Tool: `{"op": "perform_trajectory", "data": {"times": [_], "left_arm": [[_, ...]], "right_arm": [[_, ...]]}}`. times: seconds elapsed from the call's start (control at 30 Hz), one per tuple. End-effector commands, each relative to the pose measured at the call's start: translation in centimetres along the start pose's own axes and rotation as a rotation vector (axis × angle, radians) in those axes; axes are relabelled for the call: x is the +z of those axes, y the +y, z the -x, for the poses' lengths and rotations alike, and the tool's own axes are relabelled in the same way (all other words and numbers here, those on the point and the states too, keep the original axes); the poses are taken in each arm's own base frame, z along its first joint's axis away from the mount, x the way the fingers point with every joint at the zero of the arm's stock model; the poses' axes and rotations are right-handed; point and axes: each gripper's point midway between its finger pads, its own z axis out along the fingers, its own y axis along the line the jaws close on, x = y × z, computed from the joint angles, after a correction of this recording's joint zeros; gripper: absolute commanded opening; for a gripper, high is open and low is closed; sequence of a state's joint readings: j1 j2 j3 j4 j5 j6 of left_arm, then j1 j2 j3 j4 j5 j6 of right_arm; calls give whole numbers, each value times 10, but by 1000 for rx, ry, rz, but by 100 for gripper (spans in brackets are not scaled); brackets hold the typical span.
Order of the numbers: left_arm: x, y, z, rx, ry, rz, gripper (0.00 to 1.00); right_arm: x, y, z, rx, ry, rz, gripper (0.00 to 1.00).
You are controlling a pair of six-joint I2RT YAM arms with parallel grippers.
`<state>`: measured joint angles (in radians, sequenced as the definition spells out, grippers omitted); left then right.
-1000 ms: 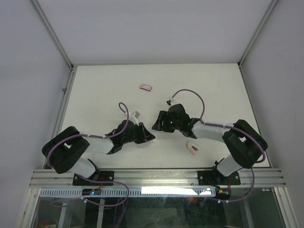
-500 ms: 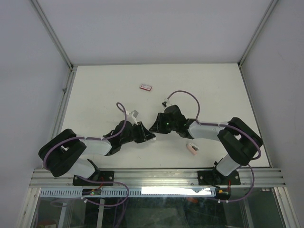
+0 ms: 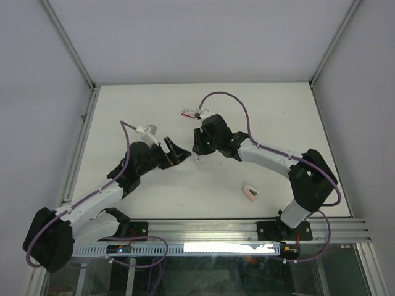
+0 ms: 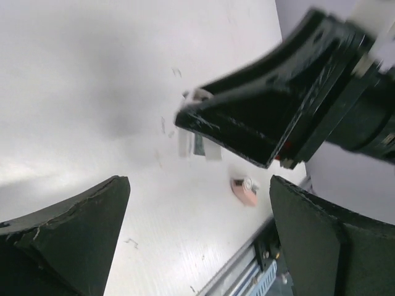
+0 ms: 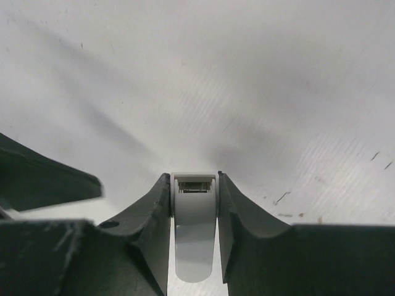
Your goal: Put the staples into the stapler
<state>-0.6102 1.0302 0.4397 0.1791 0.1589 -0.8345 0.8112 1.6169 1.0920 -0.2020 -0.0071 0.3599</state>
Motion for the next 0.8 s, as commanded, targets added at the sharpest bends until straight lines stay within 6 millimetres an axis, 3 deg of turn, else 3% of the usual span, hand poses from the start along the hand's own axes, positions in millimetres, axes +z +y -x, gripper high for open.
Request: {"op": "perform_trajectory", "data": {"times": [0.0,0.2,0.4,0.47,0.63,0.77], "left_arm": [[-33,18,42,-12,-18,68,99],[-49,23,74,8,-49,68,99],[-49,35,84,54,-84,126,99],[-48,39,84,66,-87,139,99],[-45,47,86,101,-92,163,99],[-36,40,88,99,-122,108,99]], "right_arm": [[8,-17,-10,-224,135,-69,0],[30,-14,-23,-315,225,-72,0],[47,-16,-33,-335,274,-91,3],[50,-15,-35,-331,281,-83,14],[47,-10,-27,-315,244,-75,58],[31,-6,-7,-294,167,-69,72]]}}
